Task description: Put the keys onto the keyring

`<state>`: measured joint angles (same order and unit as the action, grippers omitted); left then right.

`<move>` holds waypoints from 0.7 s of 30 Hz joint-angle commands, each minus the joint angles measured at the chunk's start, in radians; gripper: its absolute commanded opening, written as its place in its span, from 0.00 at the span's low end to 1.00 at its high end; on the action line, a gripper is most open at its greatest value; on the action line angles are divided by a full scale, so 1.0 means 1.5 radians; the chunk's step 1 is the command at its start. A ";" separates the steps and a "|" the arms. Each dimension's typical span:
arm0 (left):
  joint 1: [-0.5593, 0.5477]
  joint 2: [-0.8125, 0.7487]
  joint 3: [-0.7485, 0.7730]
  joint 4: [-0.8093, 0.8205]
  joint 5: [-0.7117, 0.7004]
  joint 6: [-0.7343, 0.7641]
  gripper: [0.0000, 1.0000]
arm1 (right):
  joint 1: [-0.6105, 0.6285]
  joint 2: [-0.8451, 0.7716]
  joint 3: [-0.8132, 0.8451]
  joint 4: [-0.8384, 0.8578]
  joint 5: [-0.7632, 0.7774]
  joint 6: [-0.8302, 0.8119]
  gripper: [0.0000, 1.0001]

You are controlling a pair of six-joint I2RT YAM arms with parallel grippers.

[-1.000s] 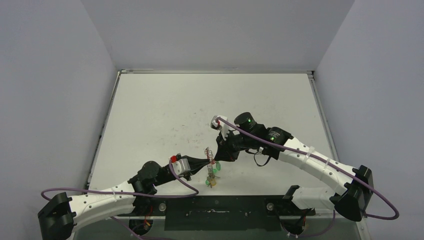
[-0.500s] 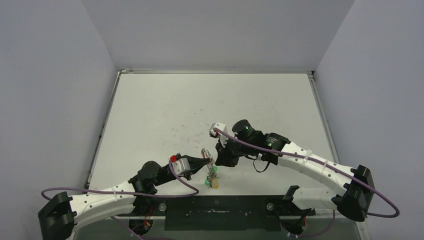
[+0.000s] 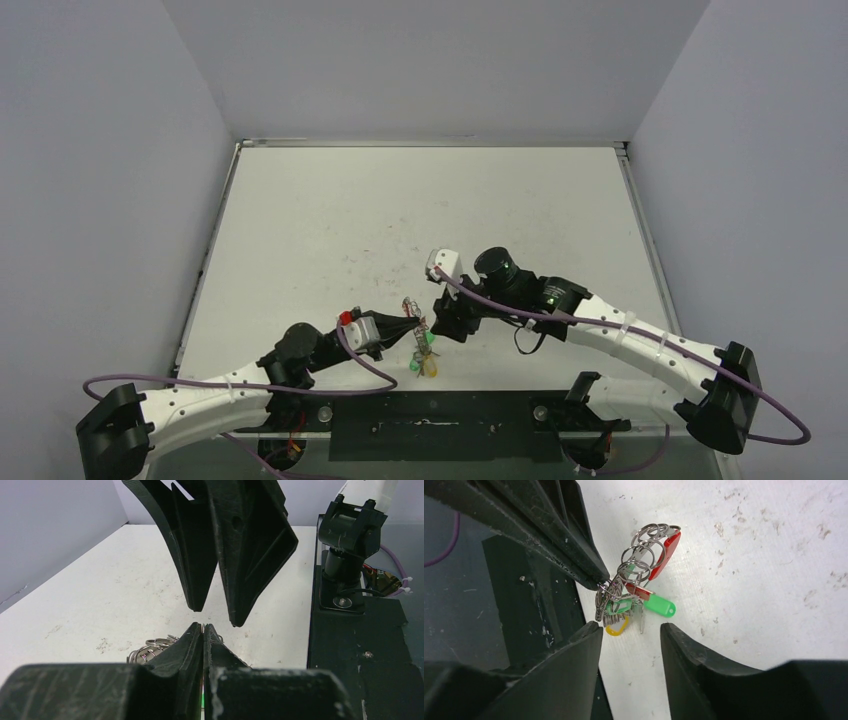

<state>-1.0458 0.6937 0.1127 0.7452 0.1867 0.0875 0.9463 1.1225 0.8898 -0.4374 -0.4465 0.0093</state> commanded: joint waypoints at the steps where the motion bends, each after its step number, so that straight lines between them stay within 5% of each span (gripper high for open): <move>1: -0.002 -0.012 0.005 0.044 -0.003 -0.008 0.00 | -0.014 -0.038 -0.028 0.080 -0.034 -0.088 0.49; 21: -0.002 -0.010 0.009 0.041 -0.002 -0.013 0.00 | -0.019 0.000 -0.068 0.230 -0.165 -0.179 0.42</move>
<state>-1.0458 0.6891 0.1120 0.7448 0.1867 0.0841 0.9226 1.0988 0.8001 -0.1772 -0.6289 -0.2329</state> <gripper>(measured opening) 0.007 0.432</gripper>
